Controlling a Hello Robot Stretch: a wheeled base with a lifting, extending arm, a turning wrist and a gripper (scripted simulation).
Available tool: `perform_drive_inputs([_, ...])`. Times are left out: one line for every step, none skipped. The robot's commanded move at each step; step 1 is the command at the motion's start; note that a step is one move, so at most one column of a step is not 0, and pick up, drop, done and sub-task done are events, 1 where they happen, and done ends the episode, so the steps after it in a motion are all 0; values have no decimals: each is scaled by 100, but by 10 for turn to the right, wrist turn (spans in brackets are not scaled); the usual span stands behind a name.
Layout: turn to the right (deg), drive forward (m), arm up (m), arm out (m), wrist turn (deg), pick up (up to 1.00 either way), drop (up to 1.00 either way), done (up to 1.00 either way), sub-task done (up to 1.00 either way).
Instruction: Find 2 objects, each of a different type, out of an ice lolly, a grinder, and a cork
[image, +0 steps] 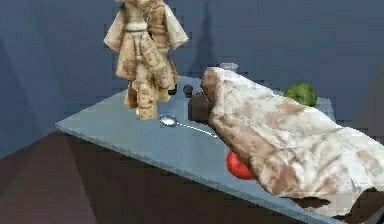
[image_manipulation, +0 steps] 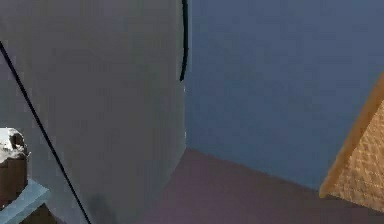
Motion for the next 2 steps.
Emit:
perform_drive_inputs([-450,0,0,0,0,0,0,0,0])
perform_drive_inputs([-180,0,0,0,0,0,0,0,0])
